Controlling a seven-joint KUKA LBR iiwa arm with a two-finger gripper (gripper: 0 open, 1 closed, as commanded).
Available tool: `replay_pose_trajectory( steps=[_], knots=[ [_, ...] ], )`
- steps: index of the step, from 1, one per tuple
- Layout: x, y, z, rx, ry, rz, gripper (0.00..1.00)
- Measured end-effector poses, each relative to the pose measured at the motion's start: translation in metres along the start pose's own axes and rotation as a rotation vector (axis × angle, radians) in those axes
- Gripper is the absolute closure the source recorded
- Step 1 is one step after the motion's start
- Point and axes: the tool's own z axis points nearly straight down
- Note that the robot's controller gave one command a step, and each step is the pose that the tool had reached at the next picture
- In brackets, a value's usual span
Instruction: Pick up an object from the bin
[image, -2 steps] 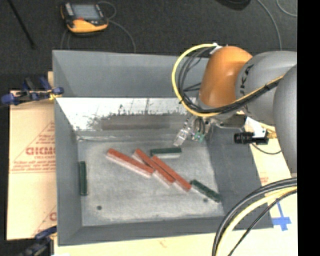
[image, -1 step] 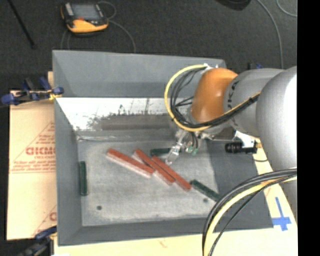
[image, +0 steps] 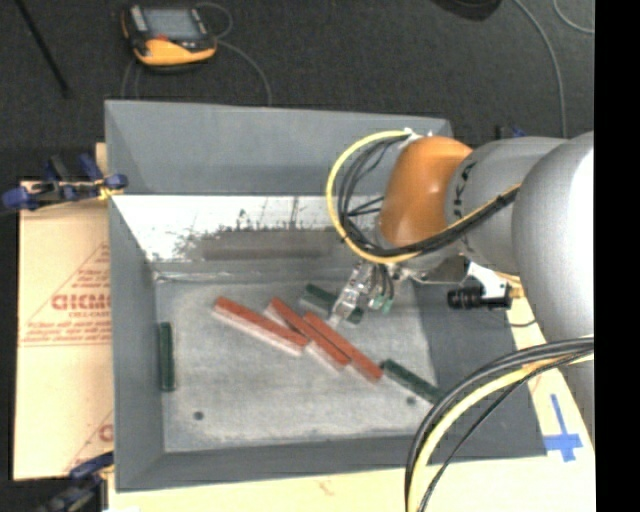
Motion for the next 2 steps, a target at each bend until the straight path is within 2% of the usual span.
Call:
replay_pose_trajectory(
  steps=[1, 2],
  knots=[
    [0.0, 0.0, 0.0, 0.0, -0.001, 0.0, 1.0],
    [-0.005, -0.001, -0.151, 0.003, -0.009, -0.024, 1.0]
  ],
)
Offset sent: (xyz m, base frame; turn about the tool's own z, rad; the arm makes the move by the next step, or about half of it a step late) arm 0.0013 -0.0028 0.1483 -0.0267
